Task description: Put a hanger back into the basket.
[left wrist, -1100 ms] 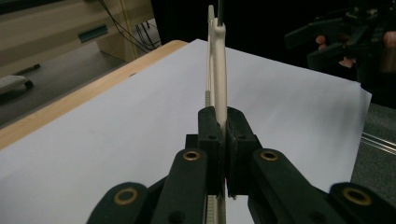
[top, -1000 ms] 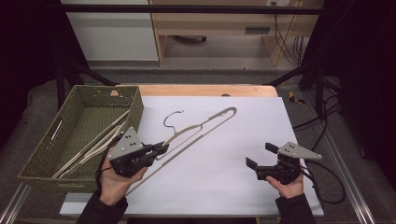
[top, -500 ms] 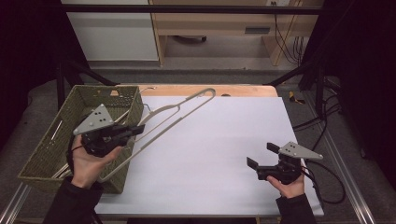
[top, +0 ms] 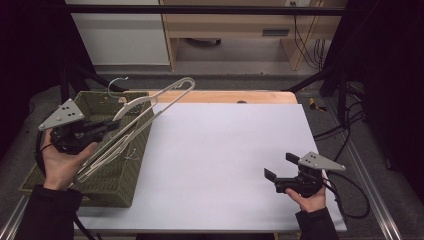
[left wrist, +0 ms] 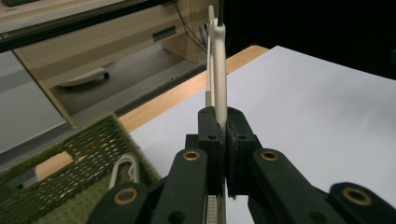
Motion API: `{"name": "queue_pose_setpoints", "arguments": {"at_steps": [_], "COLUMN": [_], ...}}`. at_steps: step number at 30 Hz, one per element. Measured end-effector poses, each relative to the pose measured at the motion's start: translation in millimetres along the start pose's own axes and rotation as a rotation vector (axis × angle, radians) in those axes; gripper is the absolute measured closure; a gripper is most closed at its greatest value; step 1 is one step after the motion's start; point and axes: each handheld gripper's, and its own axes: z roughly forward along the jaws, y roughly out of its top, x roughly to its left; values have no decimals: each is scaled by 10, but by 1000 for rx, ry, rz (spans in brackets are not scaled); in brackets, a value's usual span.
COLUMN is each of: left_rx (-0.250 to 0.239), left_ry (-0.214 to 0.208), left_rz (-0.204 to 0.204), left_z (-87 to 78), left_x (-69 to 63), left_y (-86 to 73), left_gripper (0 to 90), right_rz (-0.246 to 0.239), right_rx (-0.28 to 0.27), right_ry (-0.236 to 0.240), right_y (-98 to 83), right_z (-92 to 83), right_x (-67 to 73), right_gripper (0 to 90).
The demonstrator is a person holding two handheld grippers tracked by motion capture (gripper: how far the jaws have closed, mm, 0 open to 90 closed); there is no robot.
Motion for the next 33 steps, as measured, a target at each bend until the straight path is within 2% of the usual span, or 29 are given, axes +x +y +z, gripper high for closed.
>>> {"name": "queue_pose_setpoints", "arguments": {"at_steps": [4, 5, 6, 7, 9, 15, 18, 19, 25, 28, 33], "left_rx": [13, 13, 30, 30, 38, 66, 78, 86, 110, 129, 156], "left_ry": [35, 35, 52, 52, 78, 108, 130, 130, 172, 201, 220], "left_rz": [-18, -18, -27, -27, -15, -6, 2, -10, -12, 2, 17], "left_z": [-45, -45, -62, -62, -75, -115, -144, -158, -222, -242, -236], "left_x": [182, 182, 239, 239, 309, 486, 554, 568, 675, 726, 773], "left_y": [-88, -88, -124, -124, -156, -300, -373, -398, -529, -603, -677], "left_gripper": [866, 866, 866, 866, 866, 866, 866, 866, 865, 866, 865], "right_rz": [0, 0, 0, -3, 0, 0, 6, 4, 4, 4, 3], "right_rx": [0, 1, 1, 0, 2, 3, 3, 4, 5, 4, 6], "right_ry": [0, 0, 0, 1, 0, 1, 1, 2, 1, 0, 0], "right_y": [0, 0, 0, 0, -1, -1, -1, -2, -4, -5, -6], "right_z": [1, 2, 1, 3, 3, 2, 12, 14, 22, 22, 25], "right_x": [0, 0, 1, -1, 1, 1, 8, 8, 11, 11, 13], "right_gripper": [33, 33, 33, 33, 33, 33, 33, 33, 33, 34, 34]}}
